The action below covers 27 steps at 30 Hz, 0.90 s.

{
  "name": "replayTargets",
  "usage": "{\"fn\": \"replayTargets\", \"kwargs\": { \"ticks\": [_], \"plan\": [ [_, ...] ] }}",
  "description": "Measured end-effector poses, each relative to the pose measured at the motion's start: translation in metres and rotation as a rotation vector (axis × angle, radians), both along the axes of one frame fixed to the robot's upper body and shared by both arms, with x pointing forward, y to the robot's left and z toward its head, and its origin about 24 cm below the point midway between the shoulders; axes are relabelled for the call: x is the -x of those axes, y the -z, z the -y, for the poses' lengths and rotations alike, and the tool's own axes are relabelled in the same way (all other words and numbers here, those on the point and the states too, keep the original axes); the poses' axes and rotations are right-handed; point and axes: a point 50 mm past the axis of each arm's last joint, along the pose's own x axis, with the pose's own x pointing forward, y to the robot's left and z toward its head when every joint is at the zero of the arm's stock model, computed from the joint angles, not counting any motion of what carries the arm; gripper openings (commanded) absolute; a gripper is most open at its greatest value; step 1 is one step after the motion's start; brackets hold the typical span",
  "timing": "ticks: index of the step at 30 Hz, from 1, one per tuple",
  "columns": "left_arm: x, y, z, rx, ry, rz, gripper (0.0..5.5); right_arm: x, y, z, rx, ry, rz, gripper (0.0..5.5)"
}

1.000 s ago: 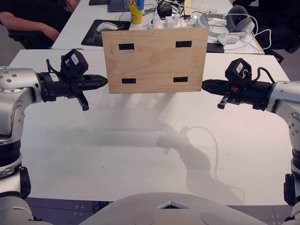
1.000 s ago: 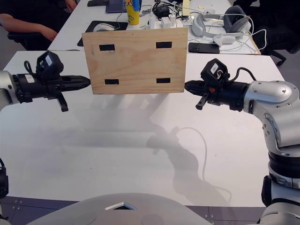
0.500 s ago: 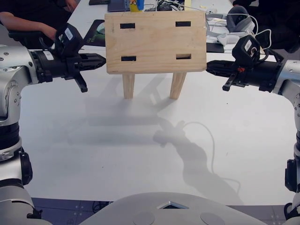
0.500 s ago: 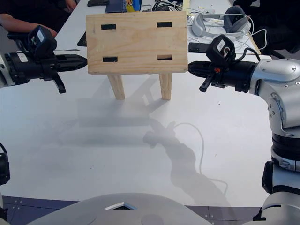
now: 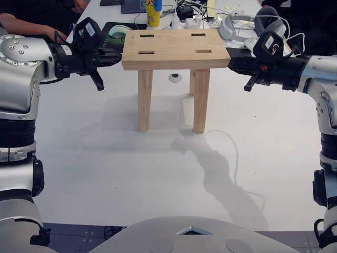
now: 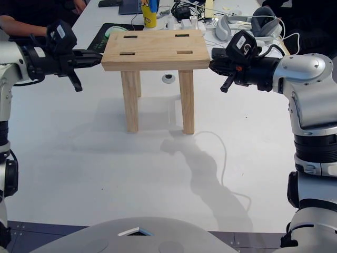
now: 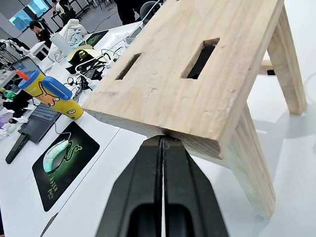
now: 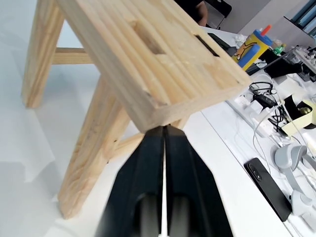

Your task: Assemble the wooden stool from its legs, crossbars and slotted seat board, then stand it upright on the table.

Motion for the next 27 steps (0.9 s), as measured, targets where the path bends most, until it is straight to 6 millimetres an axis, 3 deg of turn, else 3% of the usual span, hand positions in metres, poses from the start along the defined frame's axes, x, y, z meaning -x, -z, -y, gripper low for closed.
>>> {"fn": "replayTargets", "kwargs": {
  "ticks": [2,5,8,11,15,20,22,27],
  "plan": [
    [0.005,0.015,0.002,0.005,0.033,-0.060,0.00,0.011,0.018,-0.011,-0.034,-0.072,-0.084,0.01],
    [0.006,0.025,-0.005,0.020,0.001,-0.082,0.00,0.018,0.024,-0.008,-0.039,-0.044,-0.099,0.01],
    [0.005,0.019,-0.026,0.120,-0.114,-0.008,0.00,0.017,0.030,0.016,-0.066,0.130,-0.063,0.01],
    [0.003,0.021,-0.037,0.236,-0.196,0.062,0.00,0.018,0.050,0.036,-0.077,0.264,-0.092,0.01],
    [-0.003,0.051,-0.064,0.358,-0.490,0.222,0.00,0.020,0.098,0.062,-0.129,0.509,-0.131,0.01],
    [-0.009,0.079,-0.056,0.494,-0.707,0.344,0.00,0.000,0.125,0.066,-0.245,0.862,-0.033,0.01],
    [-0.012,0.086,-0.046,0.546,-0.774,0.370,0.00,-0.012,0.125,0.062,-0.293,0.948,0.016,0.01],
    [-0.022,0.091,-0.030,0.574,-0.891,0.460,0.00,-0.020,0.099,0.044,-0.432,0.989,0.282,0.01]
  ]
}}
